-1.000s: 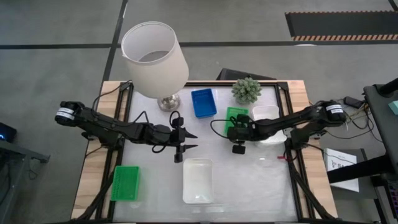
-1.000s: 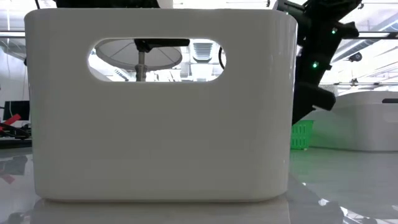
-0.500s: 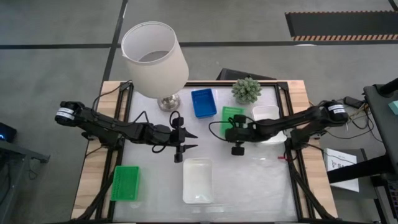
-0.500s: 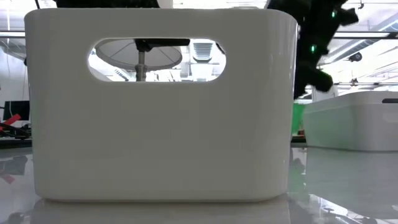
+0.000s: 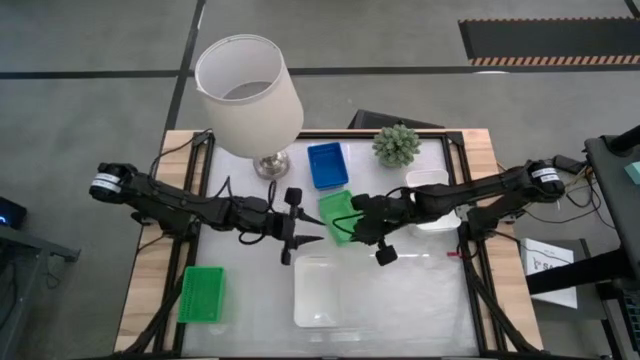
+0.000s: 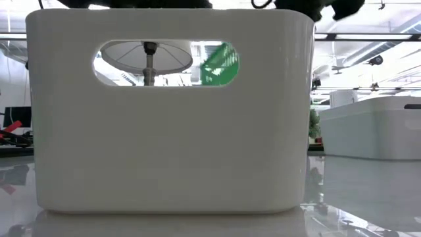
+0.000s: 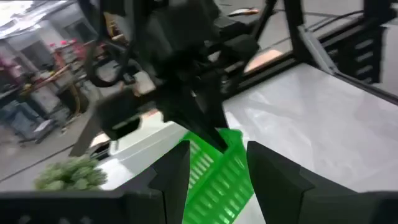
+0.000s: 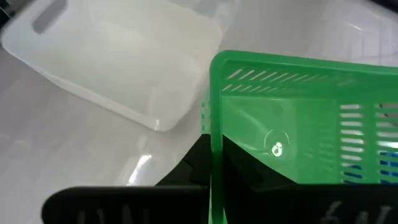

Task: Stack baskets by color
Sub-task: Stack the top green bin on the stacked green bins

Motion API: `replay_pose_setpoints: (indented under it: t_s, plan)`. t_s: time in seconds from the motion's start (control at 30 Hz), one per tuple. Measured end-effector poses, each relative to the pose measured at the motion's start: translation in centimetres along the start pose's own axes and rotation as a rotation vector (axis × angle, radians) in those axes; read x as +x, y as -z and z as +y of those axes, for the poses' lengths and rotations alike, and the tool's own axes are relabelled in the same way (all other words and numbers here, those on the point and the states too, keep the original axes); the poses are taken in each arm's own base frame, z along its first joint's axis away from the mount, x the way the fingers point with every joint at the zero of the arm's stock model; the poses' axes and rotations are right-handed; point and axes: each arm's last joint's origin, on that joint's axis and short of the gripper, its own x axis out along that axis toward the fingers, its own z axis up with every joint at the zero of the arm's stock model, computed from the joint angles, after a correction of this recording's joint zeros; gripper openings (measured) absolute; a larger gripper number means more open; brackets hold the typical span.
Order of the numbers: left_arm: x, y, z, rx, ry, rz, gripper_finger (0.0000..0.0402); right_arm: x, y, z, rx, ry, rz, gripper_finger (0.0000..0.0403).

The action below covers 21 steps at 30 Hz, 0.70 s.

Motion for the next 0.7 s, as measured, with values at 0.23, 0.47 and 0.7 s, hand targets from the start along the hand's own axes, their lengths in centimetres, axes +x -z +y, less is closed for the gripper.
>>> replay_pose_setpoints:
  t_s: [0.23,0.47,0.7]
  plan:
    - [1.7,1.5,-0.7,0.007,0.076,0.011,0.0144,-0.5,-0.8,-0.2,-0.026,0.001,-0.027,0.0009]
    - [3.5,2.4,-0.7,0.022,0.037,-0.046,0.0144,0.1,0.1,0.1,-0.018,-0.011,0.001,0.0009]
    - [5.3,2.5,-0.7,-0.010,0.015,-0.114,0.0144,0.3,-0.1,-0.3,0.060,0.077,-0.037,0.0009]
